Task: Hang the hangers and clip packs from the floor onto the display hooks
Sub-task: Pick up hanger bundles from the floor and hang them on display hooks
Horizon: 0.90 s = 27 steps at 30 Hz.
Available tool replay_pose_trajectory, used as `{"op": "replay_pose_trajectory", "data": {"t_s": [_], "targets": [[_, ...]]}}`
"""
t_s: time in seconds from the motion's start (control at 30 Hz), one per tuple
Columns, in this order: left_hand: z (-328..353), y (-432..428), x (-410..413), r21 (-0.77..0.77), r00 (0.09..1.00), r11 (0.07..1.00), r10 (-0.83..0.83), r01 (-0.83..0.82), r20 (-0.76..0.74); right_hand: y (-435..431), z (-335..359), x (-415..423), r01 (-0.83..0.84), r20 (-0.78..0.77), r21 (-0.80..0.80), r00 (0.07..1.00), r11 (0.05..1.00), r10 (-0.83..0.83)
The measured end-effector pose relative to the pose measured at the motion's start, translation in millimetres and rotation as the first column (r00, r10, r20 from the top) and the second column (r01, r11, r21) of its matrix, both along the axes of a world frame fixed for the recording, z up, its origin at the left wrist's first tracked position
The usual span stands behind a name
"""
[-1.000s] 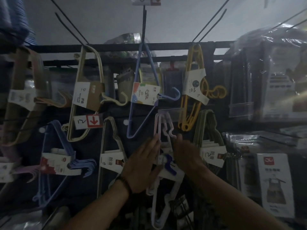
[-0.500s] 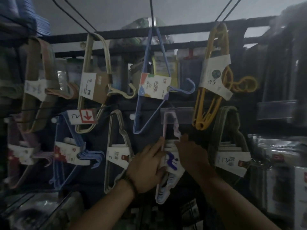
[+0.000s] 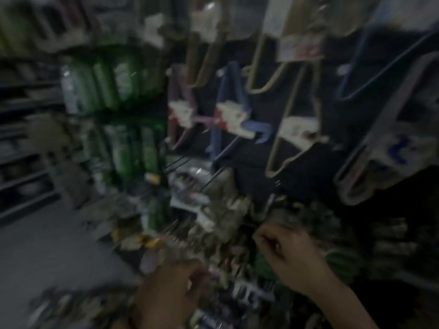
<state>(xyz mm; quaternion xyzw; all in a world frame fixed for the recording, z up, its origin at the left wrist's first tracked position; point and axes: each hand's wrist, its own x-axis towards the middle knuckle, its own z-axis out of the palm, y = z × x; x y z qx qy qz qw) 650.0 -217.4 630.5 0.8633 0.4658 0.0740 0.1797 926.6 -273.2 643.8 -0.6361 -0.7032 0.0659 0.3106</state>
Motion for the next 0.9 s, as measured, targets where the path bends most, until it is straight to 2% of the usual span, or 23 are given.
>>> {"op": "replay_pose_trajectory", "data": {"t_s": [0.1,0.2,0.27,0.4,0.57,0.77,0.9], "targets": [[-55,-33,-111,-0.049,0.978,0.977,0.206,-0.207,-0.028,16,-56,-109,-0.23,-0.024,-0.223,0.973,0.947,0.231],[-98,-69,-207,-0.185,0.955,0.937,0.288,-0.296,-0.069,21,-108,-210,-0.388,-0.048,-0.417,0.912,0.822,0.407],[-121,-94,-263,-0.3,0.93,0.881,0.352,-0.367,-0.105,22,-137,-270,-0.449,-0.071,-0.484,0.875,0.751,0.478],[-160,-134,-346,-0.388,0.831,0.739,0.529,-0.551,-0.172,26,-181,-361,-0.482,-0.095,-0.634,0.825,0.605,0.557],[-196,-147,-416,-0.55,0.708,0.512,0.668,-0.66,-0.229,52,-224,-453,-0.445,-0.105,-0.784,0.782,0.432,0.615],[-250,-95,-464,-0.607,0.628,0.362,0.717,-0.707,-0.303,139,-289,-532,-0.391,-0.052,-0.859,0.708,0.329,0.704],[-294,-43,-488,-0.604,0.533,0.249,0.77,-0.757,-0.35,219,-350,-575,-0.413,-0.115,-0.876,0.681,0.249,0.724]]}}
